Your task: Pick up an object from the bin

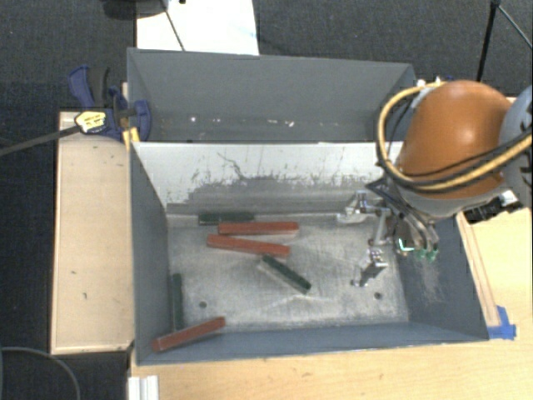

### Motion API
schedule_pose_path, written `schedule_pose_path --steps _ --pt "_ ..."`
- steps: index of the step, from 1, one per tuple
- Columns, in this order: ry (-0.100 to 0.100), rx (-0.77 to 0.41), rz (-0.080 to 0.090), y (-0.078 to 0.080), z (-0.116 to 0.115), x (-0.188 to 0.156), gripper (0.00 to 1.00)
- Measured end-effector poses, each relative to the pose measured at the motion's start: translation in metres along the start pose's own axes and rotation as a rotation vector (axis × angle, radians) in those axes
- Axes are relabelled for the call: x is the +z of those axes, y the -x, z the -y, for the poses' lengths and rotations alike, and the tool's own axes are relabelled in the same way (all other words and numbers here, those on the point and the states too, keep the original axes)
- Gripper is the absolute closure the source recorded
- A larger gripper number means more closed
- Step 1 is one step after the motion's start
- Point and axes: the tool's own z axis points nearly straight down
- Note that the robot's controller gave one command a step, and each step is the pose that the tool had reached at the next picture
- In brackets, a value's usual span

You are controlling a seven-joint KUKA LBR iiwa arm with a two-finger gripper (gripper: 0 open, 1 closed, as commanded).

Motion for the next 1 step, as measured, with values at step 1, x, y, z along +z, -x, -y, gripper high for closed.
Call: schedule_pose_path --steps 1 --pt "0.000 0.000 0.008 0.0015 0.0000 -0.0034 0.00"
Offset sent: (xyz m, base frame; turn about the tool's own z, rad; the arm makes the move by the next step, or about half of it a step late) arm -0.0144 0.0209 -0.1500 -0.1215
